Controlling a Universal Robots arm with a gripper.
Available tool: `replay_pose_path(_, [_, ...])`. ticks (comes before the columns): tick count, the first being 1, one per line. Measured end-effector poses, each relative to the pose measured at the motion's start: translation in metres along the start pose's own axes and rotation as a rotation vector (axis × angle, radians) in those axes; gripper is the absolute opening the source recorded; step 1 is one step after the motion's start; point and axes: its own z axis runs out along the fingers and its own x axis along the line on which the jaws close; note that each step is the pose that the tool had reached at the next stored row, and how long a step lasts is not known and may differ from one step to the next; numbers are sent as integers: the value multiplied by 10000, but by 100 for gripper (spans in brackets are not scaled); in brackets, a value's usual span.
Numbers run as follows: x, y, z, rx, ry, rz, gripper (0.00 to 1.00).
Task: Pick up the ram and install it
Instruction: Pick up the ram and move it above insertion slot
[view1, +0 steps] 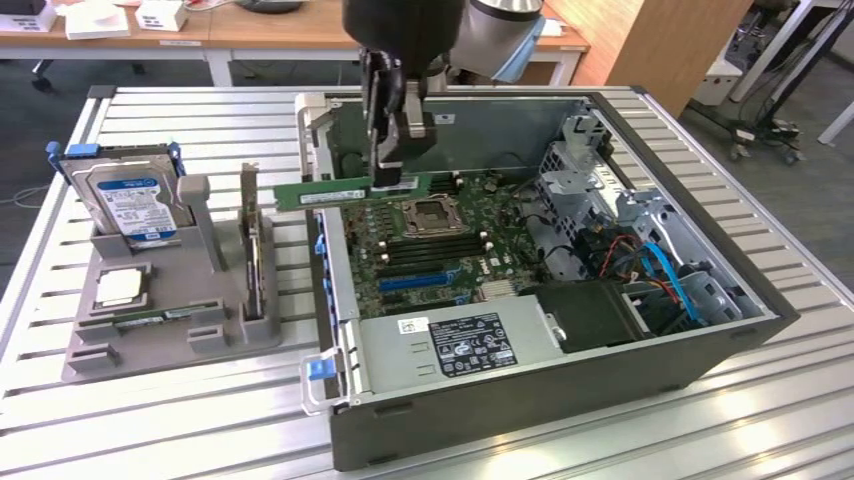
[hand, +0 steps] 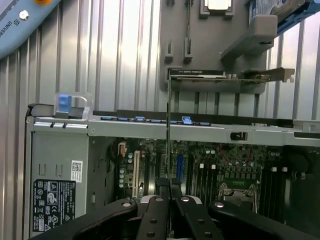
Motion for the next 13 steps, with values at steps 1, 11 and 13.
replay_pose_path(1, [1,-24,-1,0,0,1,11])
replay_pose_path(11, [10,-311,-8,0,-2,0,11])
replay_pose_path(13, [12,-366,-10,0,-2,1,11])
